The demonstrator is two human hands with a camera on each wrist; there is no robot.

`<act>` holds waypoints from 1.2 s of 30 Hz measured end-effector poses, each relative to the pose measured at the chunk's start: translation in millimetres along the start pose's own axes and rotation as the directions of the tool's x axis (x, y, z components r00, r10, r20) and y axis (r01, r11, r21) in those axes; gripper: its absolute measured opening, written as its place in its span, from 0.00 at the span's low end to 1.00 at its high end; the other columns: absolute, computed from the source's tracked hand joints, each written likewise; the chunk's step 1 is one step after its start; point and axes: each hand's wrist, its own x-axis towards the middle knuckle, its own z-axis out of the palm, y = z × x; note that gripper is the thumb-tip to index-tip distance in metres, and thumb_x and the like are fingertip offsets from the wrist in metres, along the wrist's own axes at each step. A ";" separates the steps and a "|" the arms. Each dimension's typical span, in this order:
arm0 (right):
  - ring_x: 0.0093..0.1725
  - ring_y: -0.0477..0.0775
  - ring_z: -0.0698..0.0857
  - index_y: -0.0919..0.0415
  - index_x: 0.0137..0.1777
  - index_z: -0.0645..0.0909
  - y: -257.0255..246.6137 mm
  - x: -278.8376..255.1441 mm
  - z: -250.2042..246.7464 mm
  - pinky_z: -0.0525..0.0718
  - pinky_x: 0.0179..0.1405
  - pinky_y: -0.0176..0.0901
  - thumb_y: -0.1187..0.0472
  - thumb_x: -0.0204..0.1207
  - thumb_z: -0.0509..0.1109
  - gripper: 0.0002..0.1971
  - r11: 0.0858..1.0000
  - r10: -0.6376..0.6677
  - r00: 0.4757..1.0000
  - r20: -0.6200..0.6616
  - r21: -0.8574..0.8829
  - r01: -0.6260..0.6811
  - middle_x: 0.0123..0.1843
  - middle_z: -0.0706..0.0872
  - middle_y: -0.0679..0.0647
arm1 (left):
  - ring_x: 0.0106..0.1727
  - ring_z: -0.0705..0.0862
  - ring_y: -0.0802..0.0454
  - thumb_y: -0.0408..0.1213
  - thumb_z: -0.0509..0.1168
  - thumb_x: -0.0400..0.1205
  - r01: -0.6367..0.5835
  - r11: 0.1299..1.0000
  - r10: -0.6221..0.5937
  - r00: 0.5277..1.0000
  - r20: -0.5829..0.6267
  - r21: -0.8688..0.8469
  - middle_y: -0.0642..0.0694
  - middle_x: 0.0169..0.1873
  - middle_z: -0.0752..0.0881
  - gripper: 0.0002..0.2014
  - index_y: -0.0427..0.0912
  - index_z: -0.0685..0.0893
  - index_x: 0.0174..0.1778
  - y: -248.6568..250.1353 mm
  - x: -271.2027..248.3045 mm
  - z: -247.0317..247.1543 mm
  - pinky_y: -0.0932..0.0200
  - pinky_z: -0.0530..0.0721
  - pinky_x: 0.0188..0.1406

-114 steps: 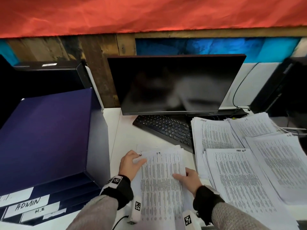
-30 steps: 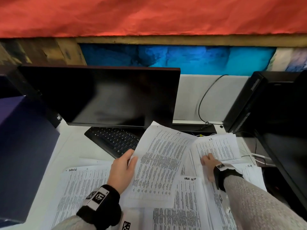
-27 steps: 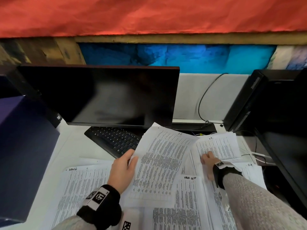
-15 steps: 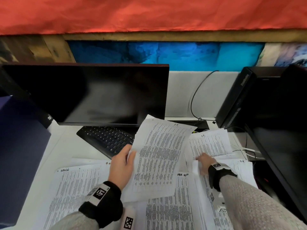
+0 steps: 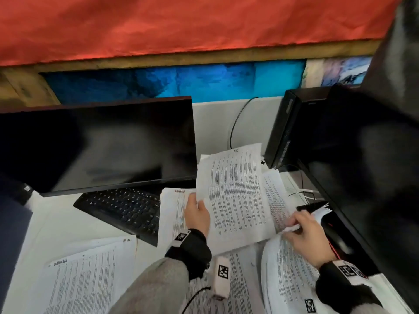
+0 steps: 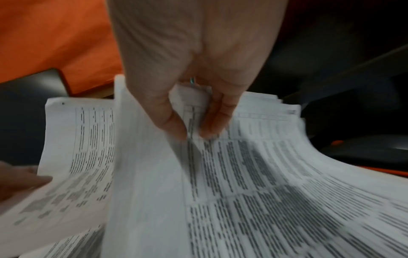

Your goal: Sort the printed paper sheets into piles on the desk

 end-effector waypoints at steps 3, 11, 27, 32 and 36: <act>0.40 0.44 0.78 0.47 0.36 0.75 2.4 -17.4 -14.2 0.73 0.36 0.25 0.63 0.57 0.72 0.12 0.989 -0.033 0.995 -0.099 0.137 0.047 0.38 0.78 0.50 | 0.55 0.81 0.40 0.29 0.52 0.87 0.096 0.995 -0.096 0.995 0.039 -0.002 0.40 0.53 0.83 0.10 0.34 0.76 0.60 -10.6 -0.4 23.0 0.57 0.75 0.54; 0.40 0.45 0.78 0.49 0.32 0.73 5.9 -25.2 -14.6 0.72 0.36 0.27 0.79 0.58 0.74 0.23 0.993 -0.041 0.992 -0.121 0.108 0.054 0.42 0.77 0.45 | 0.54 0.76 0.46 0.30 0.50 0.87 0.296 0.949 -0.314 0.895 0.316 0.107 0.41 0.57 0.78 0.13 0.35 0.69 0.67 -30.3 -30.2 79.3 0.55 0.74 0.59; 0.39 0.46 0.78 0.44 0.34 0.71 8.6 -5.2 14.4 0.73 0.33 0.30 0.74 0.63 0.73 0.21 1.000 -0.007 1.000 -0.020 0.005 0.007 0.40 0.75 0.45 | 0.32 0.81 0.49 0.30 0.58 0.85 0.623 0.769 -0.462 0.697 0.548 -0.145 0.39 0.48 0.81 0.23 0.38 0.65 0.77 -24.5 -18.5 82.8 0.57 0.86 0.32; 0.63 0.47 0.77 0.43 0.72 0.68 -0.8 17.8 46.4 0.80 0.64 0.50 0.74 0.71 0.68 0.35 0.998 0.038 0.993 0.115 -0.059 -0.032 0.69 0.71 0.47 | 0.27 0.78 0.57 0.35 0.57 0.86 0.322 0.936 -0.219 0.849 0.482 -0.143 0.49 0.38 0.82 0.09 0.42 0.82 0.56 -30.9 -17.3 17.3 0.64 0.76 0.26; 0.71 0.52 0.73 0.53 0.80 0.62 -33.9 20.0 94.2 0.79 0.67 0.50 0.69 0.76 0.67 0.33 0.997 0.019 0.979 0.201 -0.072 -0.004 0.81 0.58 0.51 | 0.35 0.81 0.58 0.36 0.61 0.85 0.123 0.991 -0.103 0.947 0.305 -0.046 0.51 0.37 0.86 0.07 0.43 0.85 0.48 -60.2 -4.3 -76.0 0.68 0.78 0.34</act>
